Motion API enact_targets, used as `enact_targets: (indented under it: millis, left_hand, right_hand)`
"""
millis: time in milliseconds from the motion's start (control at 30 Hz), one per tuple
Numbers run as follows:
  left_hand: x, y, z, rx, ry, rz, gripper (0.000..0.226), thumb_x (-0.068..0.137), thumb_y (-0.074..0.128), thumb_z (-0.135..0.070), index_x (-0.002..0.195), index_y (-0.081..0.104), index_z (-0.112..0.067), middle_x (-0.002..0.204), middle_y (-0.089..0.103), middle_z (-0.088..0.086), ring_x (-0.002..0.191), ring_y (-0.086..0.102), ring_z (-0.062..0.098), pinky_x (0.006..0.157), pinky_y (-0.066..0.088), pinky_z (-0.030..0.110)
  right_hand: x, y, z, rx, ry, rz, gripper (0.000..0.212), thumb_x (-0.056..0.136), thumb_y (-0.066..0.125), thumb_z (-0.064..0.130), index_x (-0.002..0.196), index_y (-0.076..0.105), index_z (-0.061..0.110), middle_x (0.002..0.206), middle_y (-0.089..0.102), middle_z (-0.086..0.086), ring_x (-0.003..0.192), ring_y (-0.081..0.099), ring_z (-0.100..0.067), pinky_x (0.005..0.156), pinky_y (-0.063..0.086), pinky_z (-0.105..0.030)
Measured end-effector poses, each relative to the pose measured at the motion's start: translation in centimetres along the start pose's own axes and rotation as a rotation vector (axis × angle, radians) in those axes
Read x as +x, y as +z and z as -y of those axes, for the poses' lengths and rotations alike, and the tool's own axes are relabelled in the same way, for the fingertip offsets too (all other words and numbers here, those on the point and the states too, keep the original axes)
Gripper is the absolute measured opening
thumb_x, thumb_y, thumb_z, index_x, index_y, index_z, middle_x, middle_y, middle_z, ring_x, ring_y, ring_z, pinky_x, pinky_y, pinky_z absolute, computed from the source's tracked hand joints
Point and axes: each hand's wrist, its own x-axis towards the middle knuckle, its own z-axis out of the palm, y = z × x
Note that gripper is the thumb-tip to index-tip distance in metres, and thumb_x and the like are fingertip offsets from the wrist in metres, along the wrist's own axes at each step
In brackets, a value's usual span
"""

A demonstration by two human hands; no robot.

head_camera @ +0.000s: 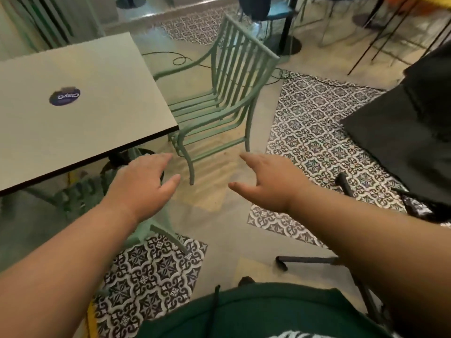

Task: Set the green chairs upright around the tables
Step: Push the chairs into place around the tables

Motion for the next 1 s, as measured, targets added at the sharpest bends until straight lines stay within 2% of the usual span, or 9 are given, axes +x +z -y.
enact_targets:
  millis: [133, 233, 367, 533, 633, 767, 900, 1000]
  left_hand:
    - [5.8, -0.4, -2.7, -0.018, 0.050, -0.005, 0.058, 0.097, 0.049, -0.050, 0.150, 0.047, -0.024, 0.147, 0.056, 0.000, 0.136, 0.048, 0.023, 0.106, 0.043, 0.050]
    - [10.5, -0.9, -4.0, -0.008, 0.101, 0.003, 0.060, 0.097, 0.045, -0.052, 0.150, 0.048, -0.024, 0.147, 0.056, 0.000, 0.136, 0.049, 0.024, 0.105, 0.042, 0.047]
    - [17.6, -1.4, -5.4, -0.012, 0.154, 0.002, 0.058, 0.098, 0.047, -0.050, 0.150, 0.046, -0.024, 0.147, 0.056, 0.002, 0.135, 0.049, 0.027, 0.104, 0.044, 0.050]
    - [26.8, -1.6, -5.5, -0.004, 0.237, 0.047, 0.063, 0.095, 0.041, -0.058, 0.150, 0.045, -0.028, 0.147, 0.056, -0.001, 0.135, 0.049, 0.024, 0.106, 0.045, 0.049]
    - [32.2, -2.2, -5.9, -0.016, 0.263, 0.063, 0.068, 0.093, 0.036, -0.060, 0.150, 0.046, -0.026, 0.148, 0.055, -0.001, 0.137, 0.048, 0.023, 0.110, 0.042, 0.052]
    - [38.9, -3.0, -8.0, -0.009, 0.281, 0.078, 0.062, 0.097, 0.040, -0.054, 0.151, 0.045, -0.024, 0.148, 0.055, 0.000, 0.135, 0.048, 0.024, 0.109, 0.042, 0.051]
    - [45.4, -2.9, -10.9, -0.029, 0.304, 0.088, 0.076, 0.088, 0.029, -0.063, 0.152, 0.044, -0.023, 0.149, 0.054, 0.001, 0.136, 0.047, 0.024, 0.110, 0.042, 0.053]
    - [50.5, -2.3, -14.2, -0.033, 0.301, 0.064, 0.068, 0.094, 0.038, -0.058, 0.152, 0.043, -0.024, 0.150, 0.053, 0.001, 0.137, 0.047, 0.024, 0.110, 0.042, 0.052]
  right_hand:
    - [2.9, -1.9, -4.2, -0.003, 0.063, -0.007, 0.079, 0.090, 0.045, 0.074, 0.146, 0.049, 0.018, 0.133, 0.065, -0.006, 0.120, 0.061, -0.029, 0.100, 0.051, -0.046]
    - [5.3, -3.3, -6.7, 0.001, 0.095, -0.009, 0.078, 0.090, 0.045, 0.074, 0.146, 0.047, 0.019, 0.135, 0.064, -0.005, 0.123, 0.059, -0.028, 0.101, 0.050, -0.047]
    - [9.5, -4.7, -9.9, 0.009, 0.153, -0.016, 0.080, 0.090, 0.045, 0.074, 0.149, 0.045, 0.020, 0.140, 0.062, -0.004, 0.128, 0.057, -0.027, 0.105, 0.048, -0.046]
    - [16.4, -5.9, -13.6, 0.008, 0.206, -0.068, 0.086, 0.085, 0.037, 0.080, 0.151, 0.044, 0.026, 0.130, 0.067, 0.000, 0.116, 0.062, -0.021, 0.098, 0.051, -0.040]
    - [20.0, -6.9, -15.6, 0.041, 0.243, -0.094, 0.088, 0.086, 0.040, 0.079, 0.154, 0.041, 0.022, 0.135, 0.064, 0.000, 0.114, 0.063, -0.021, 0.098, 0.049, -0.038]
    - [23.7, -8.7, -19.0, 0.074, 0.287, -0.104, 0.088, 0.087, 0.044, 0.077, 0.155, 0.039, 0.021, 0.142, 0.061, -0.002, 0.122, 0.060, -0.023, 0.104, 0.048, -0.041]
    - [27.4, -11.0, -23.9, 0.056, 0.289, -0.117, 0.087, 0.089, 0.045, 0.075, 0.157, 0.037, 0.020, 0.145, 0.058, -0.003, 0.132, 0.054, -0.025, 0.108, 0.046, -0.043]
    - [31.0, -13.1, -28.7, 0.058, 0.276, -0.129, 0.087, 0.090, 0.046, 0.073, 0.157, 0.037, 0.019, 0.147, 0.057, -0.002, 0.133, 0.053, -0.024, 0.109, 0.045, -0.043]
